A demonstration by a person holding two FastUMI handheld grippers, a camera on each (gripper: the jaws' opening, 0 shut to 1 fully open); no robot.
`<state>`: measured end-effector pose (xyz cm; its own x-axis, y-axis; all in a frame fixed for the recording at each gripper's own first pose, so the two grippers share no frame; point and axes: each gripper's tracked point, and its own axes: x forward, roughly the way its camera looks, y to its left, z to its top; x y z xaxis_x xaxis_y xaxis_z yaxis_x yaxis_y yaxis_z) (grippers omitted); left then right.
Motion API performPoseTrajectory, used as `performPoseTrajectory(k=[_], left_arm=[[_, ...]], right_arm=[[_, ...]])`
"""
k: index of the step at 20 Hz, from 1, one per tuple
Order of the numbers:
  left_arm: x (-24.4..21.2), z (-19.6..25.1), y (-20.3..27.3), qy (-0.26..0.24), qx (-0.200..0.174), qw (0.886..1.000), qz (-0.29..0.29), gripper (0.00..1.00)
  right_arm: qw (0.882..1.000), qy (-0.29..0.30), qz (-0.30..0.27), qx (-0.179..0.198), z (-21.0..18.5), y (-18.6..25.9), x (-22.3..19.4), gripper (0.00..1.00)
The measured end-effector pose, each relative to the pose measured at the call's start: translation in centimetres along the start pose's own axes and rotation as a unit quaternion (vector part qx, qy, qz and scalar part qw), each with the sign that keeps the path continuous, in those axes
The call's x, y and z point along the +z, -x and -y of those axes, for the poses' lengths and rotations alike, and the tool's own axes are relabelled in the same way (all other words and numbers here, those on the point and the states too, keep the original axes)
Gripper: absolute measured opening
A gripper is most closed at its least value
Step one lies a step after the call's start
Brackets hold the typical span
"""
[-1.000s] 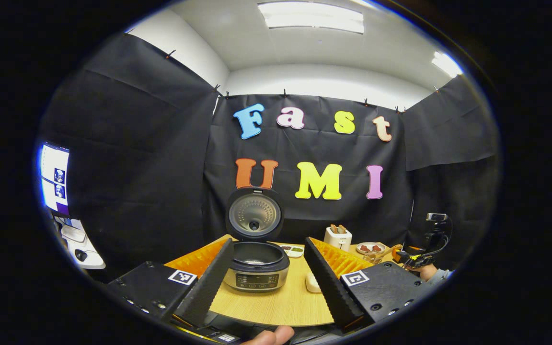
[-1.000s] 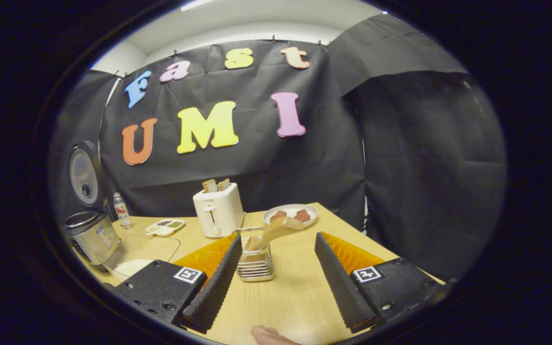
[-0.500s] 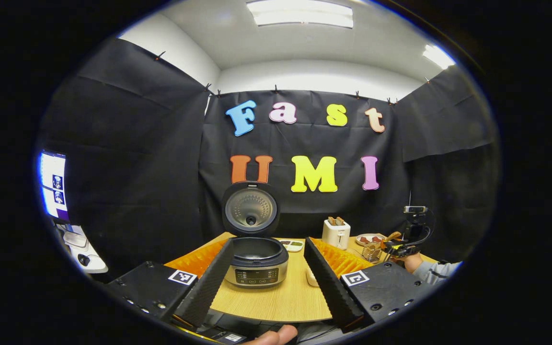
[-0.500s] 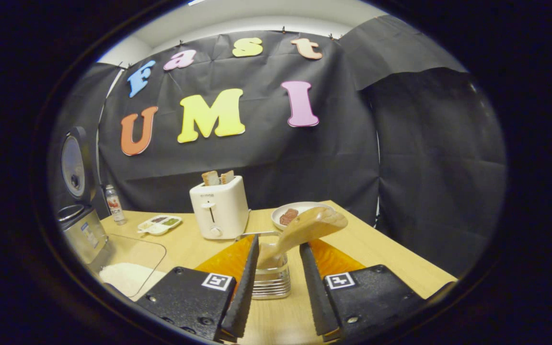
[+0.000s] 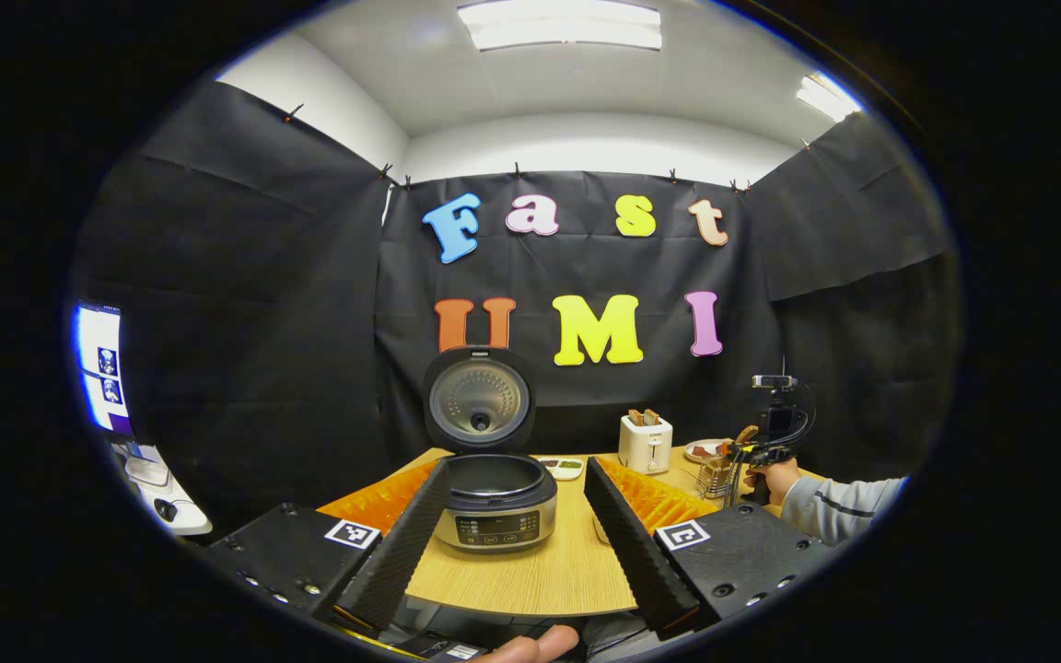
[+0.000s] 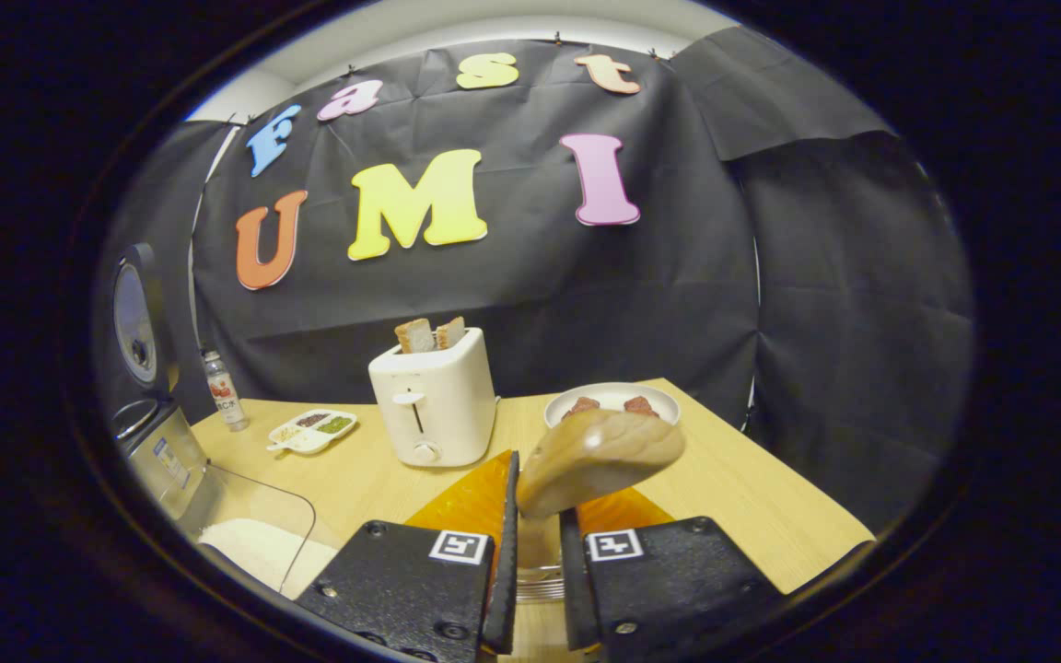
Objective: Close the left gripper, press the button to open the rice cooker; take a wooden spoon from the chopstick holder with the right hand, scoop a spoonful of rice and pour it into the rice cooker, then put the wooden spoon back into the chopstick holder.
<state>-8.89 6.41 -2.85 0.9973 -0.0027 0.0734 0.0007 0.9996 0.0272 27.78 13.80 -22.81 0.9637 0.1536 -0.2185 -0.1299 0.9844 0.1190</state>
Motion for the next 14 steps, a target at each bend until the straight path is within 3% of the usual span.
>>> performPoseTrajectory(k=[2,9,14], left_arm=[[-0.2,-0.6,-0.1,0.008,0.006,1.000,-0.005,0.94],[-1.5,0.1,-0.2,0.000,-0.006,1.000,-0.014,0.94],[-1.5,0.8,-0.2,0.012,-0.014,1.000,-0.018,0.94]], right_arm=[[1.000,0.021,-0.004,0.000,-0.6,-0.3,0.8,0.22],[0.995,0.077,0.070,0.012,-3.2,3.6,9.7,0.18],[0.993,0.072,0.076,0.049,-7.6,6.7,11.0,0.14]])
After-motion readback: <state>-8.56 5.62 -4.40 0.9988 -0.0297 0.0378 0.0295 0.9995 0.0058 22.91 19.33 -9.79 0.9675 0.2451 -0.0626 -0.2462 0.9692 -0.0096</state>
